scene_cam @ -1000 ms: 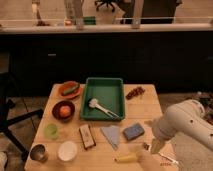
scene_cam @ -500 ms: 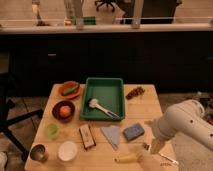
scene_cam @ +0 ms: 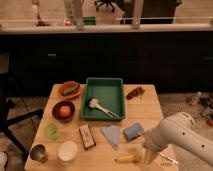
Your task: Place banana in tray
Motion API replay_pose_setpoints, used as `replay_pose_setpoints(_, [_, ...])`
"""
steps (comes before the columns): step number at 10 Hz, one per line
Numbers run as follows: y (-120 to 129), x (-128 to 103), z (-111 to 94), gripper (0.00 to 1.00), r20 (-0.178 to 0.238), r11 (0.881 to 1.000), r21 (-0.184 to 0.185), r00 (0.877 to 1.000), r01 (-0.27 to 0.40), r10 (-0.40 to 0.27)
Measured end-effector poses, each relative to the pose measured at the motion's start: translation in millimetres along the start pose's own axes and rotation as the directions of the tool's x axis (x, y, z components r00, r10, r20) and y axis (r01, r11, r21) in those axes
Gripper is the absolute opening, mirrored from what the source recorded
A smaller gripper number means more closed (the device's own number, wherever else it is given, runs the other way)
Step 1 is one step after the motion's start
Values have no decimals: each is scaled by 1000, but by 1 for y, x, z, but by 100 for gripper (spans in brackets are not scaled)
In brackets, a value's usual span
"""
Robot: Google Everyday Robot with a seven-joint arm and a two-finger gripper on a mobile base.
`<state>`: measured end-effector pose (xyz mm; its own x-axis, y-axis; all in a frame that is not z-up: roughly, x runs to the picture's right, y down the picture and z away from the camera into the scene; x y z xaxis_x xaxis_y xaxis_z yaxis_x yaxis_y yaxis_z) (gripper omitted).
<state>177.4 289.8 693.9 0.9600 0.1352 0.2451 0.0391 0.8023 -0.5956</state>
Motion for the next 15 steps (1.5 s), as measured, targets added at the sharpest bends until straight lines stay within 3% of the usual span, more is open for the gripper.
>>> replay_pose_setpoints(6, [12, -5, 45, 80, 4, 996, -87, 1000, 18, -18])
replay_pose_setpoints(8, [15, -1, 51, 80, 19, 996, -83, 1000, 12, -10])
replay_pose_setpoints(11, [17, 8, 56, 80, 61, 999, -37, 998, 2, 0])
replay_pose_setpoints(15, [18, 11, 63, 80, 58, 999, -42, 998, 3, -1])
